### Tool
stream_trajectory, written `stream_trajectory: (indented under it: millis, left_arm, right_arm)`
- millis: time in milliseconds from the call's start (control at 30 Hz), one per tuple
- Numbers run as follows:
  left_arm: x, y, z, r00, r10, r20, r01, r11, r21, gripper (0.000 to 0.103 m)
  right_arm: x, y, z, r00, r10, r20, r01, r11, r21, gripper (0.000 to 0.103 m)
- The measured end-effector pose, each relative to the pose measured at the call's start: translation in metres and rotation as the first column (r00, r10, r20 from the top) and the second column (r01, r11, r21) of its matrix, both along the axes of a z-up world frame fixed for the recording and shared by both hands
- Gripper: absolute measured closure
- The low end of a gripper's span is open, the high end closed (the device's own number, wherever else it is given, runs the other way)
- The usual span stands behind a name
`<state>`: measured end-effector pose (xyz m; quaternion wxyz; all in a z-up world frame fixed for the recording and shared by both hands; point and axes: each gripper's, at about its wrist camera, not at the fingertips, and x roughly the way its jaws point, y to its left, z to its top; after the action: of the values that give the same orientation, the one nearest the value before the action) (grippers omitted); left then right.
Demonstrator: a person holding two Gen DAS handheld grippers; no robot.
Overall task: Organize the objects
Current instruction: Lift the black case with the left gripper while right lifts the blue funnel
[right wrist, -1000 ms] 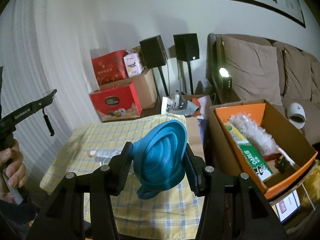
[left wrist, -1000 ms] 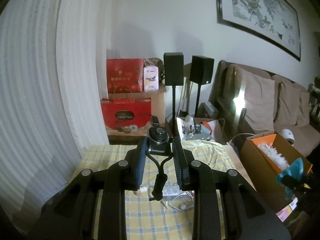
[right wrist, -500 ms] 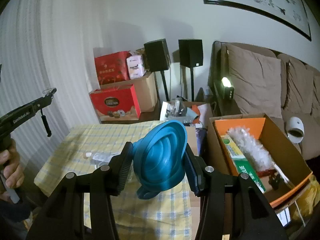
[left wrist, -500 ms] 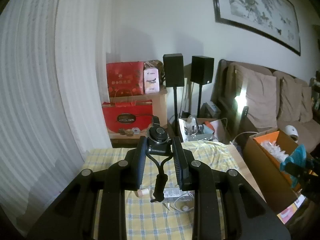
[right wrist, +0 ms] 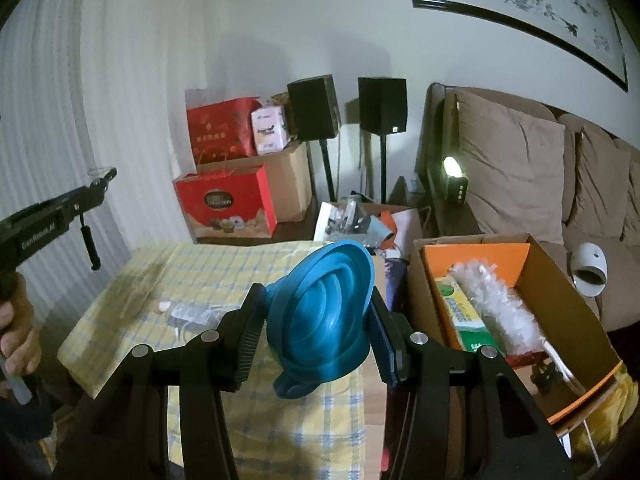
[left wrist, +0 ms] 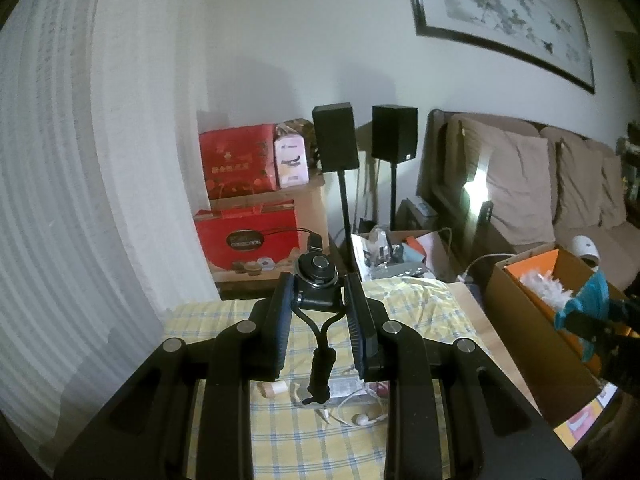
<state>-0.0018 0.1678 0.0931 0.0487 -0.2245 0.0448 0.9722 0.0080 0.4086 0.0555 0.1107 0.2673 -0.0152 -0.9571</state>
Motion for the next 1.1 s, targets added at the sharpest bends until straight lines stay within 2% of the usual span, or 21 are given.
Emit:
stream_trajectory:
  millis: [167, 567, 1100]
  left_arm:
    - [-0.003, 0.008, 0.001, 0.999, -0.041, 0.022, 0.04, 0.999, 0.036, 0.079]
    - [-0.009, 0.029, -0.004, 0.994, -0.095, 0.056, 0.093, 0.995, 0.046, 0.079]
    - [-0.001, 0.063, 0.001, 0.979, -0.19, 0.075, 0.187, 0.981, 0.047, 0.079]
  right_arm:
    - [-0.001, 0.01, 0.004, 0.999, -0.032, -0.015, 0.032, 0.999, 0.015, 0.053]
    - [-0.002, 0.048, 0.001, 0.99, -0.139, -0.01, 0.139, 0.99, 0.029, 0.053]
    - [0.009, 0.081, 0.015, 0.973, -0.227, -0.05, 0.229, 0.973, 0.034, 0.053]
